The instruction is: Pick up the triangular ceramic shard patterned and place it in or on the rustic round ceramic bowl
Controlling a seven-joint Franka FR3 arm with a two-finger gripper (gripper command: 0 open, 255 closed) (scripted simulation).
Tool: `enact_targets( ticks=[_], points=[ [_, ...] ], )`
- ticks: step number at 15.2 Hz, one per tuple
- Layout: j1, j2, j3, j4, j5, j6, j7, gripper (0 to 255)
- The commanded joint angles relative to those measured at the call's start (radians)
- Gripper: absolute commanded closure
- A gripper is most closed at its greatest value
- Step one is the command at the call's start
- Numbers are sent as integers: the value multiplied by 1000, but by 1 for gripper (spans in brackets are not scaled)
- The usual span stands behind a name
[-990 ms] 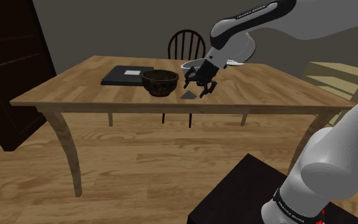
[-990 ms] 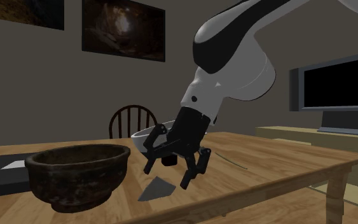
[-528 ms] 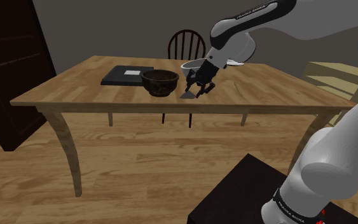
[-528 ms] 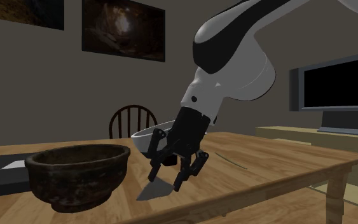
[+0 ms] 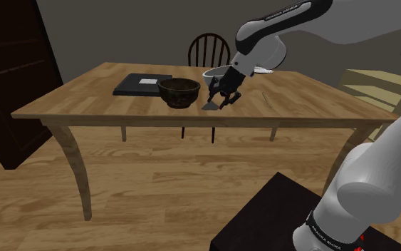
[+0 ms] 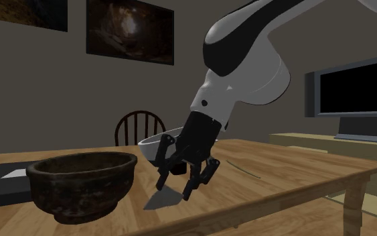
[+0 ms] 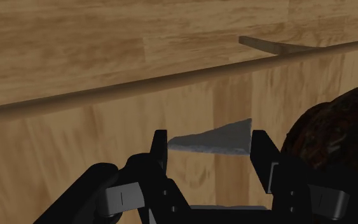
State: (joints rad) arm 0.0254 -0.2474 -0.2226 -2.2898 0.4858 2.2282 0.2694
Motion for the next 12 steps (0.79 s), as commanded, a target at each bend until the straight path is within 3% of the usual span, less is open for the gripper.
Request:
enact_targets(
  ticks=[1,12],
  points=[
    [-2,-7,1,13,-8,-17,11,255],
    [-12,-40,7,123,-55,-147,86,255]
  ],
)
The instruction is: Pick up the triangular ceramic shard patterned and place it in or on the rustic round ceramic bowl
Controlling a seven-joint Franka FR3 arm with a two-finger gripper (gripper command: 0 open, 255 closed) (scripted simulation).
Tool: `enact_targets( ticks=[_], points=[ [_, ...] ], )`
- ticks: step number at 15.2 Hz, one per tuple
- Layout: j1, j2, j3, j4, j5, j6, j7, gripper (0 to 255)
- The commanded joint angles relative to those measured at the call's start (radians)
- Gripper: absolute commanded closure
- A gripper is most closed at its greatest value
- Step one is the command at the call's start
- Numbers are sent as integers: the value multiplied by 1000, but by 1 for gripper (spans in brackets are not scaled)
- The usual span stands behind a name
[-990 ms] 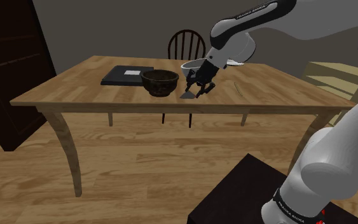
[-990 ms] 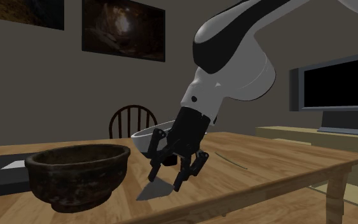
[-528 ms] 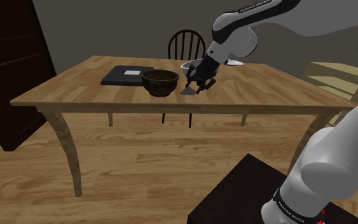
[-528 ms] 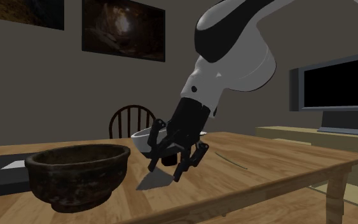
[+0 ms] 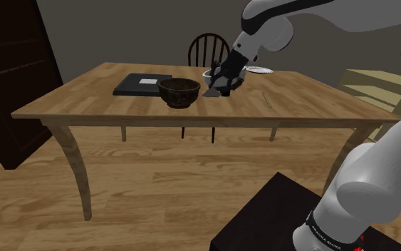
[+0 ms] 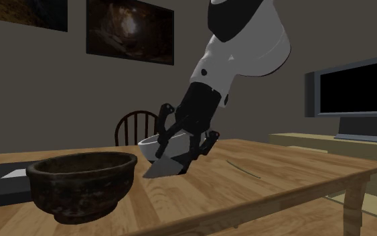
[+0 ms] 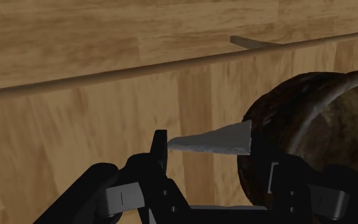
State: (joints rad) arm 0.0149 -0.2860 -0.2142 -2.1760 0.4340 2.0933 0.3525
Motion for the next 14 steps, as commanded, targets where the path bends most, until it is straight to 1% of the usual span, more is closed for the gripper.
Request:
enact_targets(
  ticks=[1,14],
  points=[
    [-2,-3,-1,21,-6,-24,9,255],
    [-6,-6,-1,186,-37,-179,79,255]
  ],
)
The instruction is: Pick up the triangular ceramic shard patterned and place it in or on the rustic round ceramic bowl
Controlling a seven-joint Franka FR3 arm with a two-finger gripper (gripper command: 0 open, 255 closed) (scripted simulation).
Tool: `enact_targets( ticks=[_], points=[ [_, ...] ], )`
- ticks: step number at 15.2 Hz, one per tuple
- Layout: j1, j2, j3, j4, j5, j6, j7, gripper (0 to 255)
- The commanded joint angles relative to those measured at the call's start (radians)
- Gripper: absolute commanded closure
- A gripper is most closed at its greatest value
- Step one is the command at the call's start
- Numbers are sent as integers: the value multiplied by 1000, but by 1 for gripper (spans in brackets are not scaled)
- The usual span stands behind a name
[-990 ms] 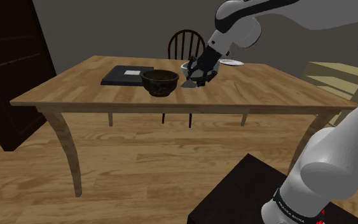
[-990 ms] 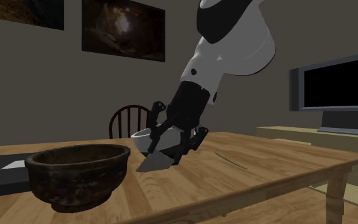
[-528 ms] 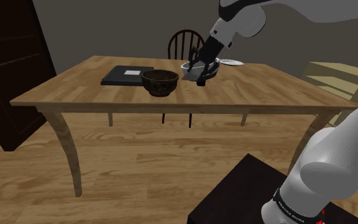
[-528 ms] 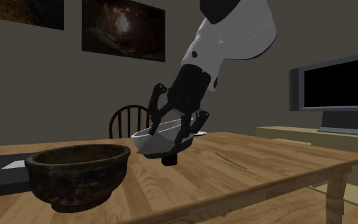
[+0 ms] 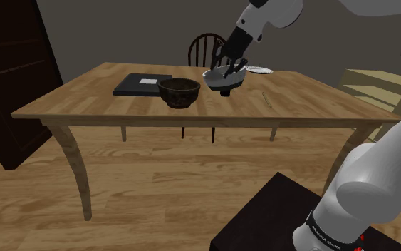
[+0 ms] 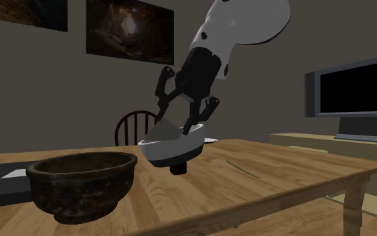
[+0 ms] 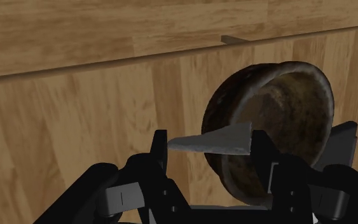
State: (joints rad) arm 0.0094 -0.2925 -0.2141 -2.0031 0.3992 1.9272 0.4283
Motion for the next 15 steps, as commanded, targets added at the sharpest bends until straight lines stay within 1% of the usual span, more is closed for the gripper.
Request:
enact_targets(
  ticks=[1,6,11,15],
  points=[
    [-1,2,-2,28,-3,-26,8,255],
    [-1,9,-3,89,-8,-76,28,255],
    [31,175,23,267,18,-70,81,255],
    [49,320,41,442,34,-85,126,255]
  ],
)
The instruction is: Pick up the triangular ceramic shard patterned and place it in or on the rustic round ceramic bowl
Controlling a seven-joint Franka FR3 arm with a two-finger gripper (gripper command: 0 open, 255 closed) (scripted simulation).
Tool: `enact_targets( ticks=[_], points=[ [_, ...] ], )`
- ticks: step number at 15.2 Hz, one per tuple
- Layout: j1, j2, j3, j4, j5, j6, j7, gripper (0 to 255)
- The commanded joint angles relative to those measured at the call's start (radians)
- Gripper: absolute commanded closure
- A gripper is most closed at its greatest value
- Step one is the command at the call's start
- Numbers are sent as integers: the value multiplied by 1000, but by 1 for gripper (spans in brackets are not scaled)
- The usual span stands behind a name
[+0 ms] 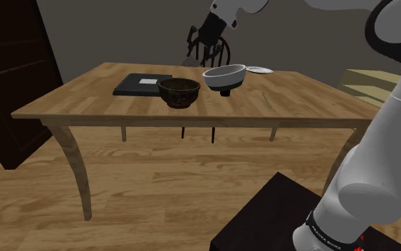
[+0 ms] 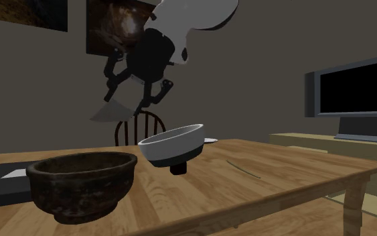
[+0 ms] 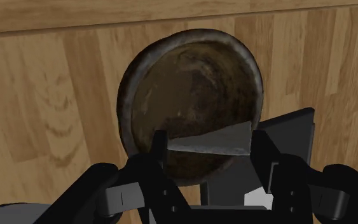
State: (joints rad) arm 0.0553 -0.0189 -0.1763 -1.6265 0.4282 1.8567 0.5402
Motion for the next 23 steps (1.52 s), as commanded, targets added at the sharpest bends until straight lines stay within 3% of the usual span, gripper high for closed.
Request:
enact_targets(
  ticks=[1,2,17,23],
  points=[
    [7,85,7,115,8,-22,27,255],
    [12,157,13,210,13,-39,49,255],
    [23,124,22,-29,35,155,-27,255],
    [24,124,22,-39,37,165,-32,255]
  ],
)
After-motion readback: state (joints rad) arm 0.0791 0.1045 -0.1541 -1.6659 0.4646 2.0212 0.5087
